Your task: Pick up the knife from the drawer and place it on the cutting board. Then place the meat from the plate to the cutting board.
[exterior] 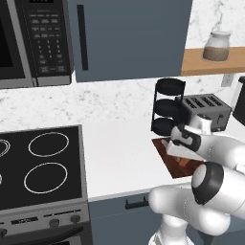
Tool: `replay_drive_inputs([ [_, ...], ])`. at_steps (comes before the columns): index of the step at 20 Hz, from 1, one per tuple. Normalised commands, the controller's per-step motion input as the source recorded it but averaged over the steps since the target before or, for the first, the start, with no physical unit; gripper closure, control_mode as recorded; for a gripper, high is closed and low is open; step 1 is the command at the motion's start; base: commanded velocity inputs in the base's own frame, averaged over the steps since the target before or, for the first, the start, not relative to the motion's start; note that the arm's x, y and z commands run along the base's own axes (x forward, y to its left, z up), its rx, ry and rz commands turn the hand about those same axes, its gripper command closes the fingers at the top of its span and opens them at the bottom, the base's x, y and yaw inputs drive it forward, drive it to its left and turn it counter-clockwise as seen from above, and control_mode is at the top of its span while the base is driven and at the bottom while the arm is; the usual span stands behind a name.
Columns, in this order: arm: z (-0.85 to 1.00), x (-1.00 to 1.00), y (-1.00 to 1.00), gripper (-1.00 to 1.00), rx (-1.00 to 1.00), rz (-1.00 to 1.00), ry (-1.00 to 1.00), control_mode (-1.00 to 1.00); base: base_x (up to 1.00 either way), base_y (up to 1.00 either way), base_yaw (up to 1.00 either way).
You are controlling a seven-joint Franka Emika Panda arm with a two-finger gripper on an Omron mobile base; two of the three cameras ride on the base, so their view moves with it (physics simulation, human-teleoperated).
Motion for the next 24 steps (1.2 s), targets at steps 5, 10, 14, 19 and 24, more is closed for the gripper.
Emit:
replay_drive_inputs([
  [5, -0.20, 0.23, 0.00, -1.00, -0.17, -0.02, 0.00, -1.00, 0.00, 0.00, 0.00],
  [10, -0.26, 0.06, 0.00, -1.00, -0.11, -0.02, -0.03, -1.00, 0.00, 0.00, 0.00],
  [14, -0.10, 0.00, -0.01, -1.00, -0.05, -0.01, -0.08, -1.00, 0.00, 0.00, 0.00],
  [19, 0.62, -0.13, -0.13, -1.00, 0.04, 0.00, -0.06, -1.00, 0.00, 0.00, 0.00],
  [24, 1.00, -0.03, -0.19, -1.00, 0.28, 0.03, 0.08, -1.00, 0.00, 0.00, 0.00],
])
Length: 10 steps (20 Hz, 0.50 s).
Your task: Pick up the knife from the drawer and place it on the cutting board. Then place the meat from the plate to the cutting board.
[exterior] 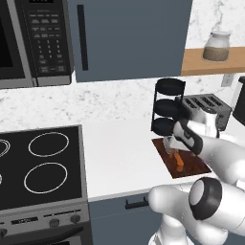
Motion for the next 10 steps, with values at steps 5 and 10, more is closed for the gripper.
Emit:
replay_drive_inputs([
  [5, 0.66, -0.05, -0.49, -1.00, 0.03, 0.03, 0.21, -1.00, 0.00, 0.00, 0.00],
  [10, 0.16, -0.36, -0.79, -1.00, -0.20, 0.00, 0.20, -1.00, 0.00, 0.00, 0.00],
])
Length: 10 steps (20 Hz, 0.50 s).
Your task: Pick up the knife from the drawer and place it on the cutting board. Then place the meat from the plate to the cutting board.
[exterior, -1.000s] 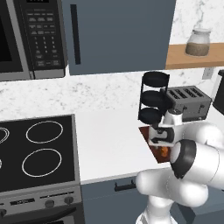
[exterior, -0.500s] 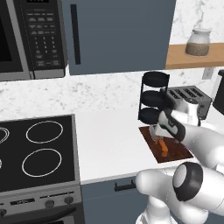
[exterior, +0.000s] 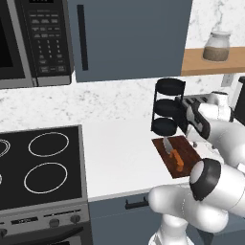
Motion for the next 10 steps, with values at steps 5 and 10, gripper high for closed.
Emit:
replay_drive_inputs([
  [5, 0.02, -0.64, -0.82, -1.00, -0.03, 0.03, 0.03, -1.00, 0.00, 0.00, 0.00],
  [10, -0.08, -0.18, -0.37, -1.00, 0.11, 0.08, 0.00, -1.00, 0.00, 0.00, 0.00],
])
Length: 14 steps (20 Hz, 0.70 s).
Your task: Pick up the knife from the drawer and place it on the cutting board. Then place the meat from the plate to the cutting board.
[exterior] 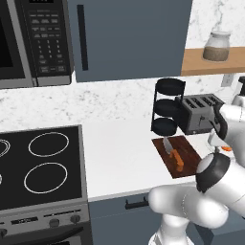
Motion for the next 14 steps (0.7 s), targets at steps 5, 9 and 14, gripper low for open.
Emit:
replay_drive_inputs([
  [5, -0.07, 0.09, -0.52, -1.00, -0.01, 0.00, 0.00, -1.00, 0.00, 0.00, 0.00],
  [9, 0.06, 0.00, -0.64, -1.00, -0.05, 0.00, 0.00, -1.00, 0.00, 0.00, 0.00],
  [14, -0.01, 0.28, -0.49, -1.00, -0.13, -0.01, 0.00, -1.00, 0.00, 0.00, 0.00],
])
